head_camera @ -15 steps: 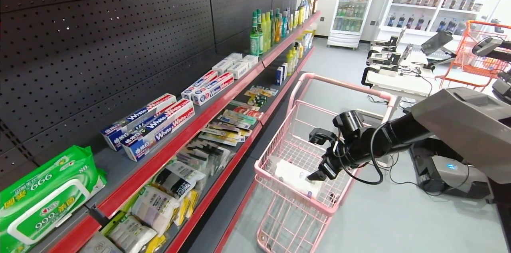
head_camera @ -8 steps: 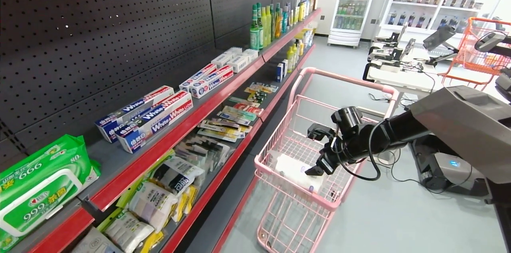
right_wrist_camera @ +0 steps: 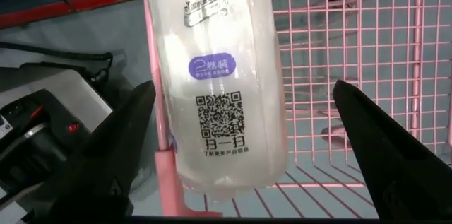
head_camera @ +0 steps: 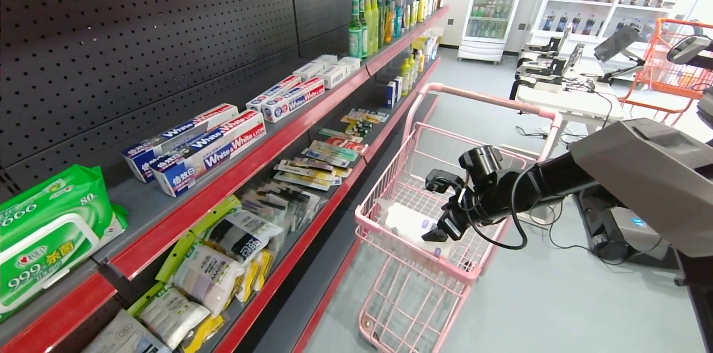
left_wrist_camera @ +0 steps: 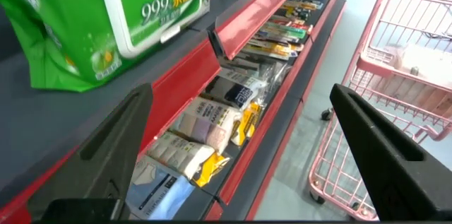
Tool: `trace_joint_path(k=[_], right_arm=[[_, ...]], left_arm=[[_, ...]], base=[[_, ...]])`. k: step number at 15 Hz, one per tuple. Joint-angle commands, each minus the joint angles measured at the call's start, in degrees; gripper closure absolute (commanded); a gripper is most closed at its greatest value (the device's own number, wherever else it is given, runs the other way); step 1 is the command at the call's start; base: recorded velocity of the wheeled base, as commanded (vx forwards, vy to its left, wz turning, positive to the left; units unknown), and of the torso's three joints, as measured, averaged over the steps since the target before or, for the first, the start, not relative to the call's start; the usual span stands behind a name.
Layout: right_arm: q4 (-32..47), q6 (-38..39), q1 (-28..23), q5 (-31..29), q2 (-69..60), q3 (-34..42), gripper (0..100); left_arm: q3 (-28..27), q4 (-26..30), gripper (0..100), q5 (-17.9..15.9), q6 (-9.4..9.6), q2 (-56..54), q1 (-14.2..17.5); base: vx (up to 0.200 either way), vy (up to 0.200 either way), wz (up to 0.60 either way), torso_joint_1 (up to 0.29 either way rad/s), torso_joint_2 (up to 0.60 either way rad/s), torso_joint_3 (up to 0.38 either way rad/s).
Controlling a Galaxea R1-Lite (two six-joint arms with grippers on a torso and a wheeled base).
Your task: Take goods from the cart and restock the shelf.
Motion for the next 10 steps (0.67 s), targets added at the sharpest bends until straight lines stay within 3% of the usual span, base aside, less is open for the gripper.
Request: trace_joint_path(k=[1,4,10], right_arm=[[0.0,-0.1,0.2,0.0,-0.3,-0.3,0],[0.0,-0.4,1.9,2.0,-1.3,-1.4,0],[0.7,-1.4,2.0,2.6,3.9,-7.5,0]], left_arm=[[0.0,0.0,0,0.0,0.0,0.0,0.0],[0.0,0.0,0,0.0,0.0,0.0,0.0],[0.0,0.0,0,0.0,0.0,0.0,0.0]], base=[[0.0,0.0,0.0,-0.163,0.39,0.212],[0.0,0.0,0.0,-0.11,0.25,0.136],[0.0,0.0,0.0,-0.005,0.01,0.007]])
